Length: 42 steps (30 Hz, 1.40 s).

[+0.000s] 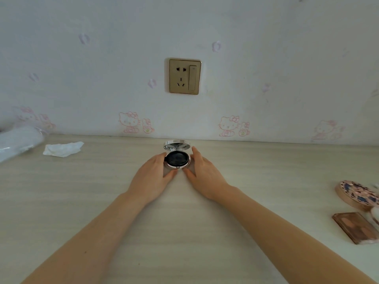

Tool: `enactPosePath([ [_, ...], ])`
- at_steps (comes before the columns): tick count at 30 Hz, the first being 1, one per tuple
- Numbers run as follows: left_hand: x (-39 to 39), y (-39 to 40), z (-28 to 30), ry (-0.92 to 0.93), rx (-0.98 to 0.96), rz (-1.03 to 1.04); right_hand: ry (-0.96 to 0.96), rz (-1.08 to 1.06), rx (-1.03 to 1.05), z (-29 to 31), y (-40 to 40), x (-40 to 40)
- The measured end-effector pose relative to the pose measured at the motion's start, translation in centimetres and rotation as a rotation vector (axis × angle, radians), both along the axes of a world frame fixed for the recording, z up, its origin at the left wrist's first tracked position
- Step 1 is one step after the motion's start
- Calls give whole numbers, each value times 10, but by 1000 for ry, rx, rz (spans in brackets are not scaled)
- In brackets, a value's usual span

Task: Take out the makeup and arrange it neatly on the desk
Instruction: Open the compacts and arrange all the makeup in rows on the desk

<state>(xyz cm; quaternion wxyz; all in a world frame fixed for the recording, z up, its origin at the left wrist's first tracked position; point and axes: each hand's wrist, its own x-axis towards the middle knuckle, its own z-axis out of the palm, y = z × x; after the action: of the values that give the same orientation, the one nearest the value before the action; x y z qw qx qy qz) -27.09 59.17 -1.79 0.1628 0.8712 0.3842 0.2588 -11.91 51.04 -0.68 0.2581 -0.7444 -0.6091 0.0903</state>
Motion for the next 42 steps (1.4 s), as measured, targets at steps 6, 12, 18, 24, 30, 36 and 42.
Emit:
enactPosePath([
  [6,-14,-30,0,95,25,150,-15,-21,-68,4,-32,7],
  [12,-19,-74,4,119,69,145,-85,-19,-112,12,-88,14],
  [18,0,-131,7,105,106,33,-183,-49,-86,22,-161,29],
  [24,42,-180,16,43,155,-107,-303,-117,-56,29,-229,53],
  [30,92,-223,23,1,161,-282,-325,-223,-33,41,-287,85],
  [36,145,-239,30,41,140,-411,-326,-355,-13,50,-316,135],
  [42,203,-225,40,62,-91,-460,-278,-492,-130,59,-310,202],
])
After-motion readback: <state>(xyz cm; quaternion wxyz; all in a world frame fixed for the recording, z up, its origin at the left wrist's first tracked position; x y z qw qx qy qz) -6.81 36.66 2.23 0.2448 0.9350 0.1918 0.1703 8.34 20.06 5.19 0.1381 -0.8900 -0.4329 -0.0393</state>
